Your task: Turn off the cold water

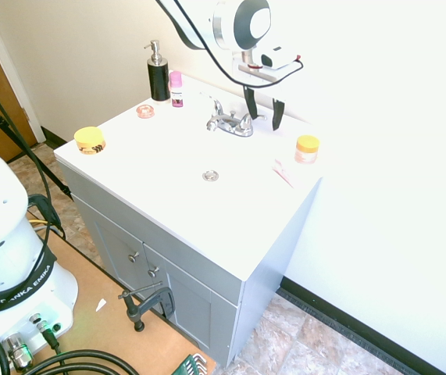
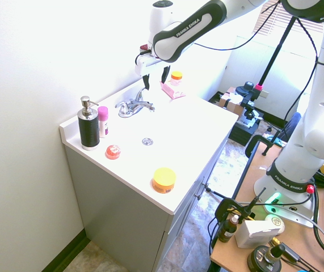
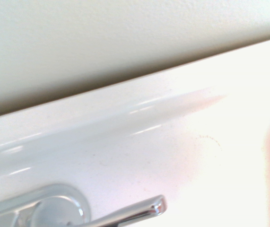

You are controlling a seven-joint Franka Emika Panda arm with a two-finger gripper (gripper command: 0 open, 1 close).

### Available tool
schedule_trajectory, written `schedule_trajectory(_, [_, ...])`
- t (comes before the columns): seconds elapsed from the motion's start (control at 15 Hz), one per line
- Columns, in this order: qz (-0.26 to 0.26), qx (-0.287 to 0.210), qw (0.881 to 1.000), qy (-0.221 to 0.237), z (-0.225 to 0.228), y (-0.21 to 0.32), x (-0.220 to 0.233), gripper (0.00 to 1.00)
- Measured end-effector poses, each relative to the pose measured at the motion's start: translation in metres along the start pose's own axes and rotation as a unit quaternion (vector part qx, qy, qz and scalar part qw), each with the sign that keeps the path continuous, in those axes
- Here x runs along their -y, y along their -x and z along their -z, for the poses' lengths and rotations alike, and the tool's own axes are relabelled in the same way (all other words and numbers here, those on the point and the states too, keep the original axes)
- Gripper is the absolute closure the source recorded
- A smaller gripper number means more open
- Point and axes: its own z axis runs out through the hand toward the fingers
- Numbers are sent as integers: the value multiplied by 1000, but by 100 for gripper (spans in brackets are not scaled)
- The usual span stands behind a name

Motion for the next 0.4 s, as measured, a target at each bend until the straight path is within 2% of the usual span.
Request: schedule_trajectory(0.4, [24,61,998,-26,73,74,-30,0])
